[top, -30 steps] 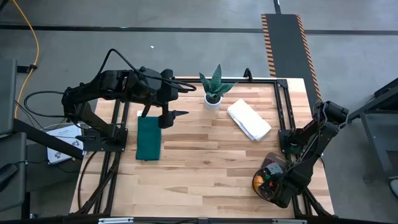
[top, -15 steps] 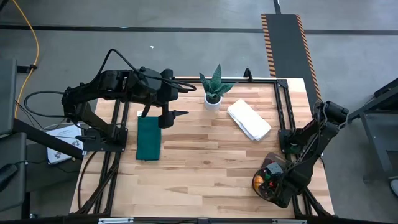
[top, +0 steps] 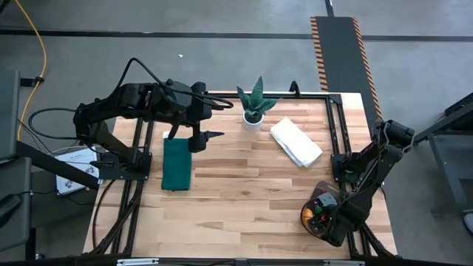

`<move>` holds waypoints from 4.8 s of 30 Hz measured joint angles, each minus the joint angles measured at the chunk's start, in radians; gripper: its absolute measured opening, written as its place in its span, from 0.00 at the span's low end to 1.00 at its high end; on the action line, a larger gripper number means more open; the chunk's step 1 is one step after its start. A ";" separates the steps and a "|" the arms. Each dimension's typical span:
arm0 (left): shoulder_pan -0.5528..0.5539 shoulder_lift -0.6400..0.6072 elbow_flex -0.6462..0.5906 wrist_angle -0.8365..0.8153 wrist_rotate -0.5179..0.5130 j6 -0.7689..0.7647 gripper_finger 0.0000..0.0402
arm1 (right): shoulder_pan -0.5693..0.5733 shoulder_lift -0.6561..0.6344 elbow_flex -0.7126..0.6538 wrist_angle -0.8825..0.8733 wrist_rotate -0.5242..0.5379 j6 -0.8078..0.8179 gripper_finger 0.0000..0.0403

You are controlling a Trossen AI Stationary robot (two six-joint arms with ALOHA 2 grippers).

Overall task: Pick and placing Produce into tupperware
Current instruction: Put the red tomato into the black bin, then return to home position

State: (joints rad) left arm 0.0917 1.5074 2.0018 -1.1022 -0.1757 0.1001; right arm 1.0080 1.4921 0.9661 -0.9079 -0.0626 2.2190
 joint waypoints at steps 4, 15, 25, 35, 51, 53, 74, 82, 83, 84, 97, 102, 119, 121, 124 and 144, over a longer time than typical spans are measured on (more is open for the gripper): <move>0.000 0.000 0.000 0.000 0.000 0.000 0.87 | 0.000 0.000 0.000 0.001 0.000 -0.007 0.69; 0.000 0.000 0.000 0.000 0.000 0.000 0.87 | 0.000 0.000 0.000 0.007 -0.001 -0.039 0.84; 0.000 0.000 0.000 0.000 0.000 0.006 0.87 | 0.000 0.000 0.000 0.004 -0.001 -0.050 0.84; 0.000 0.000 0.000 0.002 0.000 0.007 0.87 | 0.000 -0.008 0.000 0.014 -0.003 -0.047 0.84; 0.000 0.000 0.000 0.046 0.000 0.026 0.87 | -0.061 -0.272 0.000 0.010 0.170 -0.165 0.71; 0.000 0.000 0.000 0.046 0.000 0.026 0.87 | -0.065 -0.316 0.000 0.021 0.225 -0.191 0.66; 0.000 -0.216 0.208 -0.231 0.040 -0.103 0.87 | -0.066 -0.606 0.001 0.709 1.009 -1.167 0.03; 0.000 -0.349 0.207 -0.258 0.040 -0.158 0.84 | -0.094 -0.613 0.002 1.043 1.073 -1.629 0.00; 0.000 -0.363 0.208 -0.267 0.039 -0.158 0.81 | -0.101 -0.616 0.002 1.070 1.072 -1.668 0.00; 0.000 -0.380 0.208 -0.280 0.039 -0.158 0.78 | -0.108 -0.620 0.002 1.098 1.070 -1.704 0.00; 0.000 -0.547 0.062 -0.327 0.149 -0.142 0.05 | -0.197 -0.657 0.002 1.299 0.983 -2.037 0.00; 0.000 -0.730 -0.145 -0.156 0.164 -0.163 0.06 | -0.214 -0.658 0.002 1.315 0.968 -2.069 0.00; 0.000 -1.217 -1.031 0.443 0.239 -0.292 0.00 | -0.552 -0.662 0.001 1.208 0.579 -2.190 0.00; 0.000 -1.229 -1.087 0.493 0.261 -0.299 0.00 | -0.619 -0.662 0.001 1.120 0.510 -2.087 0.00; 0.000 -1.245 -1.147 0.554 0.264 -0.317 0.00 | -0.693 -0.661 0.000 1.062 0.377 -1.986 0.00; 0.000 -1.372 -1.554 0.878 0.132 -0.441 0.00 | -0.773 -0.735 0.000 0.830 0.175 -1.982 0.00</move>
State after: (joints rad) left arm 0.0914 0.1352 0.4483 -0.2239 -0.0435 -0.3404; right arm 0.2351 0.7566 0.9657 -0.0776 0.1129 0.2375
